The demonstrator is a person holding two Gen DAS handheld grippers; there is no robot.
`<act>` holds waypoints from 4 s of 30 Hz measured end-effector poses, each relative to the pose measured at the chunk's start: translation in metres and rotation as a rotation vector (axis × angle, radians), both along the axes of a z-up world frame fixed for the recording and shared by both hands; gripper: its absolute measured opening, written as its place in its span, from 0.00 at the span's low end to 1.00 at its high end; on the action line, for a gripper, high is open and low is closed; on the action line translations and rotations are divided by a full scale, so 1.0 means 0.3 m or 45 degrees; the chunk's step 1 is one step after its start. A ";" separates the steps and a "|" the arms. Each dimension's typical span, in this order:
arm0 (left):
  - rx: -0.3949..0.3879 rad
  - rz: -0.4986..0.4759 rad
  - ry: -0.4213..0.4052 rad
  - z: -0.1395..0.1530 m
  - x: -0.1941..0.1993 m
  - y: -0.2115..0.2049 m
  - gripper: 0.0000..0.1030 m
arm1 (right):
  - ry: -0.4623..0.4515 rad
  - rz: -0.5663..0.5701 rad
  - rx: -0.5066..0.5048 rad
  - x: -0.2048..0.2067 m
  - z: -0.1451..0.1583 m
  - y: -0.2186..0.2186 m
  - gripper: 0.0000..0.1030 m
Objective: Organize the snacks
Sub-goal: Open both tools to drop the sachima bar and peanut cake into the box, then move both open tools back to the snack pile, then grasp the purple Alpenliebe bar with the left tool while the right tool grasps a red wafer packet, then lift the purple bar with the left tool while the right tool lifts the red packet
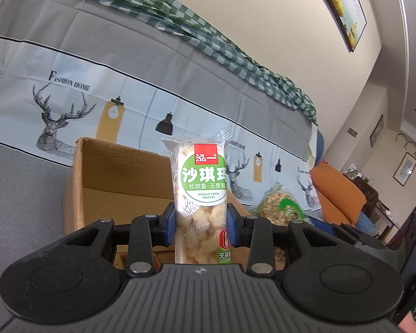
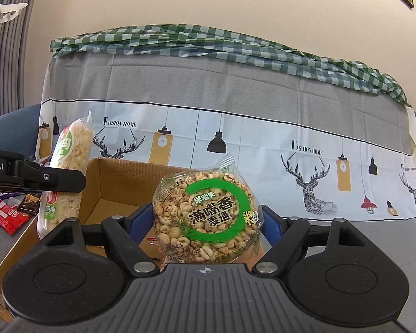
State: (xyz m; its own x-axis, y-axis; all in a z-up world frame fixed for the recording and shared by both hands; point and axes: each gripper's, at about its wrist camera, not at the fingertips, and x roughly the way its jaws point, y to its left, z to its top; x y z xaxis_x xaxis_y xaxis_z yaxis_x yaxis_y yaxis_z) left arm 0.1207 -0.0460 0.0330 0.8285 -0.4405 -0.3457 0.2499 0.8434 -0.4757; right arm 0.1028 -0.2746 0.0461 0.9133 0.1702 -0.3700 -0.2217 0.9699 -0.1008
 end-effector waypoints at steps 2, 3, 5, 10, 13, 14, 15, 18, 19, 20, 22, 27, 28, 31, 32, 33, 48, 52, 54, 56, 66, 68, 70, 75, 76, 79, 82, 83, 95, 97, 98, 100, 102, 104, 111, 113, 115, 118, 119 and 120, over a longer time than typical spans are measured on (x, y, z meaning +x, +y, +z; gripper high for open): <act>0.001 -0.020 0.010 0.001 0.003 -0.005 0.47 | 0.013 0.006 -0.005 0.010 -0.004 -0.001 0.80; 0.008 -0.022 0.007 0.002 0.002 -0.009 0.49 | 0.011 0.003 -0.016 0.011 -0.007 0.001 0.81; 0.025 -0.024 -0.001 0.004 -0.002 -0.015 0.50 | 0.001 0.000 -0.022 0.012 -0.007 -0.001 0.83; 0.025 -0.016 -0.008 0.006 -0.005 -0.013 0.48 | 0.001 -0.003 -0.010 0.015 -0.005 -0.011 0.83; 0.033 -0.007 -0.019 0.009 -0.009 -0.007 0.43 | -0.004 0.003 -0.010 0.015 -0.001 -0.004 0.83; 0.041 0.000 -0.024 0.011 -0.013 -0.005 0.40 | -0.007 0.005 -0.011 0.013 0.000 0.001 0.83; 0.050 0.009 -0.031 0.013 -0.016 -0.001 0.35 | -0.010 0.008 -0.011 0.014 0.002 0.007 0.83; 0.075 0.029 -0.060 0.027 -0.033 0.011 0.28 | -0.016 0.015 -0.004 0.012 0.008 0.029 0.83; 0.084 0.032 -0.066 0.031 -0.041 0.015 0.26 | -0.017 0.018 0.000 0.013 0.011 0.038 0.83; 0.096 0.034 -0.073 0.035 -0.050 0.018 0.23 | -0.019 0.021 0.006 0.012 0.014 0.050 0.83; 0.125 0.039 -0.084 0.044 -0.071 0.027 0.23 | -0.020 0.028 0.019 0.010 0.017 0.075 0.81; 0.193 0.034 -0.087 0.078 -0.126 0.079 0.23 | -0.017 0.082 0.047 -0.010 0.023 0.158 0.58; 0.214 0.028 -0.097 0.091 -0.137 0.096 0.23 | -0.015 0.096 0.051 -0.014 0.024 0.178 0.52; 0.281 0.037 -0.107 0.131 -0.155 0.162 0.23 | -0.022 0.141 0.055 -0.034 0.028 0.240 0.49; 0.321 0.036 -0.102 0.145 -0.150 0.189 0.23 | -0.026 0.161 0.052 -0.043 0.029 0.262 0.49; 0.363 0.026 -0.104 0.154 -0.147 0.212 0.23 | -0.029 0.180 0.048 -0.050 0.030 0.283 0.49; 0.222 0.400 0.314 -0.052 0.010 0.757 0.14 | -0.049 0.589 -0.146 -0.161 -0.056 0.710 0.41; 0.297 0.503 0.424 -0.090 0.039 0.814 0.14 | -0.065 0.666 -0.325 -0.172 -0.142 0.872 0.39; 0.311 0.530 0.452 -0.102 0.043 0.837 0.14 | -0.080 0.680 -0.419 -0.166 -0.187 0.943 0.38; 0.303 0.564 0.482 -0.111 0.040 0.860 0.14 | -0.072 0.697 -0.484 -0.150 -0.231 1.003 0.38; 0.485 0.582 0.499 -0.177 0.131 0.903 0.21 | -0.012 0.737 -0.675 -0.053 -0.409 1.190 0.40; 0.524 0.582 0.510 -0.205 0.168 0.912 0.25 | 0.013 0.766 -0.685 -0.044 -0.425 1.205 0.45; 0.583 0.556 0.505 -0.225 0.200 0.898 0.35 | 0.026 0.805 -0.709 -0.042 -0.444 1.217 0.45; 0.777 0.548 0.552 -0.295 0.283 0.853 0.43 | 0.000 0.842 -0.752 -0.042 -0.479 1.236 0.46; 0.793 0.542 0.560 -0.310 0.294 0.852 0.44 | -0.004 0.839 -0.750 -0.040 -0.481 1.237 0.45; 0.831 0.524 0.566 -0.338 0.317 0.854 0.47 | -0.003 0.851 -0.751 -0.041 -0.480 1.238 0.38; 0.779 0.513 0.580 -0.347 0.325 0.873 0.40 | -0.009 0.889 -0.774 -0.056 -0.482 1.225 0.13; 0.757 0.509 0.586 -0.346 0.326 0.877 0.28 | -0.014 0.907 -0.778 -0.065 -0.481 1.220 0.10; 0.375 0.547 0.639 -0.246 0.205 0.910 0.16 | 0.104 0.921 -0.802 -0.163 -0.414 1.130 0.03; 0.327 0.557 0.637 -0.226 0.168 0.906 0.15 | 0.177 0.869 -0.792 -0.187 -0.398 1.120 0.03; 0.312 0.560 0.636 -0.216 0.152 0.901 0.15 | 0.217 0.828 -0.787 -0.198 -0.390 1.112 0.03; 0.280 0.563 0.624 -0.197 0.118 0.891 0.15 | 0.319 0.726 -0.774 -0.206 -0.382 1.095 0.03; 0.263 0.560 0.608 -0.176 0.089 0.877 0.15 | 0.448 0.653 -0.692 -0.208 -0.368 1.069 0.03; 0.225 0.544 0.609 -0.166 0.061 0.870 0.15 | 0.535 0.595 -0.608 -0.221 -0.351 1.043 0.03; 0.069 0.414 0.805 -0.228 0.012 0.856 0.16 | 0.586 0.639 -0.146 -0.226 -0.246 0.960 0.45; 0.120 0.411 0.863 -0.246 0.016 0.851 0.16 | 0.590 0.599 -0.162 -0.200 -0.266 0.953 0.57; 0.131 0.397 0.904 -0.266 0.022 0.847 0.17 | 0.656 0.562 -0.149 -0.150 -0.302 0.944 0.57; 0.173 0.397 0.942 -0.288 0.029 0.840 0.17 | 0.708 0.511 -0.134 -0.097 -0.351 0.942 0.61; 0.186 0.395 0.950 -0.293 0.032 0.837 0.17 | 0.724 0.498 -0.131 -0.084 -0.366 0.941 0.63; 0.192 0.385 0.952 -0.296 0.036 0.834 0.17 | 0.745 0.488 -0.120 -0.073 -0.381 0.939 0.63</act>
